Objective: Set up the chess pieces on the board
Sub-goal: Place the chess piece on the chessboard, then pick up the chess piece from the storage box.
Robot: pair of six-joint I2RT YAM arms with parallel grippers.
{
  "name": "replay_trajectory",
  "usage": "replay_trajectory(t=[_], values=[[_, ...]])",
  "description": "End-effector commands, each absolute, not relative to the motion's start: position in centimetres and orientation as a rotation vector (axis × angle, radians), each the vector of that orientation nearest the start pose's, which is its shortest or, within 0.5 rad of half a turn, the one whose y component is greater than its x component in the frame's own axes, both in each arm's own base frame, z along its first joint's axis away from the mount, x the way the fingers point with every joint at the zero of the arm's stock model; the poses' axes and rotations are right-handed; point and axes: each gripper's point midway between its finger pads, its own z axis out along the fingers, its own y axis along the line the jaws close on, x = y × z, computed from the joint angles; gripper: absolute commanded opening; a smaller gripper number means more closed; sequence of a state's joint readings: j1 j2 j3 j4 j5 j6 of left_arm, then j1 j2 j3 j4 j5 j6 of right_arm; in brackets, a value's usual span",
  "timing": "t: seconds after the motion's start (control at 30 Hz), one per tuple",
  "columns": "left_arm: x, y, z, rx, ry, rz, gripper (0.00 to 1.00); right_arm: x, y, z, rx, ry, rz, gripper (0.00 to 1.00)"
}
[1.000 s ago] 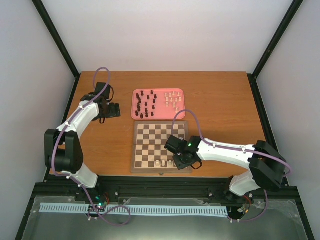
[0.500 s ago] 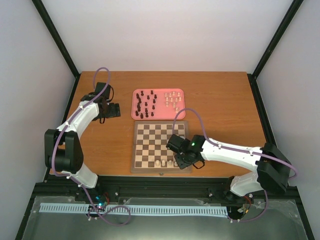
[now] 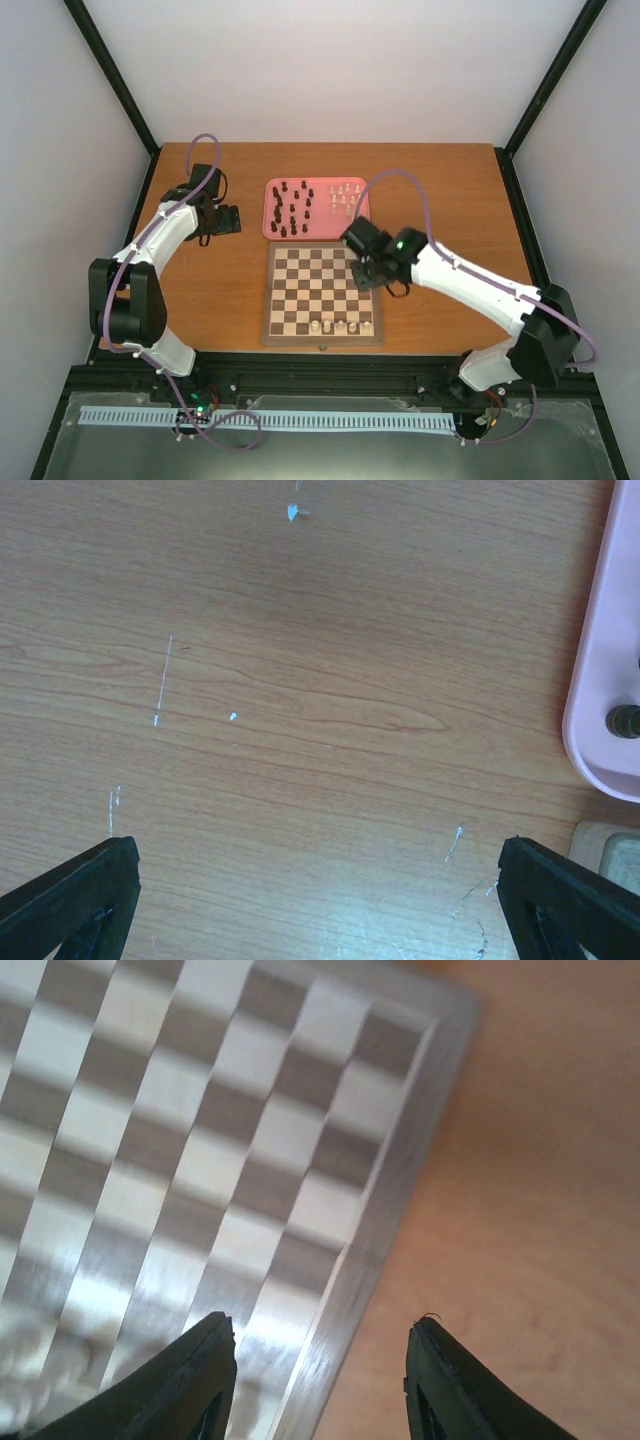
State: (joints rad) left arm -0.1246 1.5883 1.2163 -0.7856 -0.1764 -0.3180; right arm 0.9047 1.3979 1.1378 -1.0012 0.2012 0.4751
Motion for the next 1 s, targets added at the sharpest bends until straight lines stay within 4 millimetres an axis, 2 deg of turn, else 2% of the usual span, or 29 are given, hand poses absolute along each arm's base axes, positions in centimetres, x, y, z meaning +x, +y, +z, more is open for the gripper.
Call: replay_trajectory(t=[0.0, 0.13, 0.37, 0.5, 0.67, 0.97], values=[[37.9, -1.7, 14.2, -0.3, 2.624, 0.095, 1.0, 28.0, 20.8, 15.3, -0.496, 2.662, 0.022, 0.47], [37.8, -1.7, 14.6, -0.296, 2.617, 0.099, 1.0, 33.0, 21.8, 15.4, -0.492, 2.643, 0.002, 0.46], [37.7, -1.6, 15.1, -0.294, 2.605, 0.095, 1.0, 41.5, 22.9, 13.8, -0.423, 2.635, -0.008, 0.47], [37.5, -1.7, 14.9, -0.292, 2.609, 0.093, 1.0, 45.5, 23.7, 12.4, -0.412, 2.635, 0.03, 0.55], [37.3, -1.7, 14.5, -0.293, 2.623, 0.094, 1.0, 48.9, 24.2, 11.4, -0.415, 2.617, 0.022, 0.55], [37.5, -1.6, 13.4, -0.292, 2.654, 0.117, 1.0, 51.4, 23.8, 9.2, -0.385, 2.645, 0.046, 0.52]])
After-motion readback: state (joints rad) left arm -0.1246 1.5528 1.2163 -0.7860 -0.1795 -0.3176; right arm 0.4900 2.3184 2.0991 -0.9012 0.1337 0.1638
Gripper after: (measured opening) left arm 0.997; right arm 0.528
